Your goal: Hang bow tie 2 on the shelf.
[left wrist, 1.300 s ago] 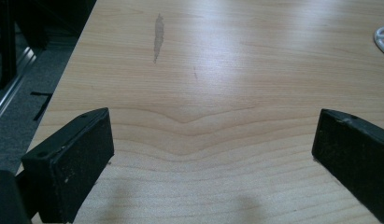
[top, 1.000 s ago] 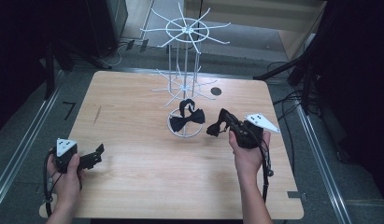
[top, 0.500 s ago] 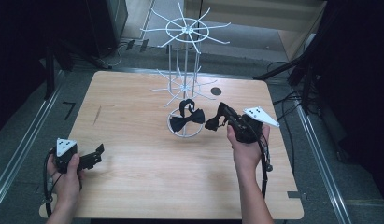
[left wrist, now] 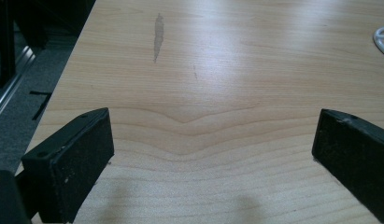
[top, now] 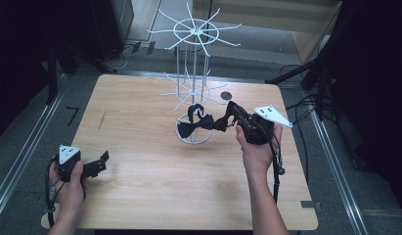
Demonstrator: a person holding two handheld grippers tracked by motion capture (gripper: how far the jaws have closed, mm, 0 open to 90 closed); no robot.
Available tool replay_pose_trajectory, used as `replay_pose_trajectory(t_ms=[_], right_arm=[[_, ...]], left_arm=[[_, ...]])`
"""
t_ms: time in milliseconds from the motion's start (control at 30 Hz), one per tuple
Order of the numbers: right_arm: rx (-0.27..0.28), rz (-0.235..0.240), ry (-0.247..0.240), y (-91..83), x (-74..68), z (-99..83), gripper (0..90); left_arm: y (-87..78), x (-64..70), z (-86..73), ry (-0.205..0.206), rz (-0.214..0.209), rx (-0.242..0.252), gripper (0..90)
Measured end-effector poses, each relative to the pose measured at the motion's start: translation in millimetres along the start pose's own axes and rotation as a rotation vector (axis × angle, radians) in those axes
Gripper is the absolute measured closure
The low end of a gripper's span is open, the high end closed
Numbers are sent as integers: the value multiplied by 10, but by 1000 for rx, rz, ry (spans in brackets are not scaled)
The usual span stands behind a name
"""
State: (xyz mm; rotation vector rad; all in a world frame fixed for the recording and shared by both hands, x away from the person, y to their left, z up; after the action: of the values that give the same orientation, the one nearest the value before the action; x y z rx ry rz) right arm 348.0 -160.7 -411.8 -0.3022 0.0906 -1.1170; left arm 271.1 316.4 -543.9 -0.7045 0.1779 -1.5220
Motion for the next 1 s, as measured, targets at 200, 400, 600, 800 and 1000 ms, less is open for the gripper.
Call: replay_pose_trajectory(t_ms=[200,400,600,800,1000], right_arm=[[7,3,-10,13,-24,84,830],[16,4,-18,19,-37,142,830],[24,4,-23,19,-56,222,830],[31,3,-28,24,-70,274,830],[31,10,-33,36,-96,312,829]], left_arm=[[0,-1,1,-1,-3,-1,0],[0,-2,1,-2,-3,-2,0],[-1,-3,1,-3,-4,-4,0],[2,-2,1,-4,-4,-2,0],[0,-2,1,-2,-3,-2,0]])
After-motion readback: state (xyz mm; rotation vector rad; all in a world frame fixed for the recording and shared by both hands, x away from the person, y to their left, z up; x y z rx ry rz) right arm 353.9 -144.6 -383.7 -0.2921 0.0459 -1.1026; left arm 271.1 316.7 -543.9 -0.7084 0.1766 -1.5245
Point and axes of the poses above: each handheld gripper's, and its own axes: y roughly forward along the jaws, z roughly out of its top, x roughly to its right, the point moved 4 cm from there along y, roughly forward along the jaws, and after that the axes turned 15 degrees about -y, right-handed, at the moved point
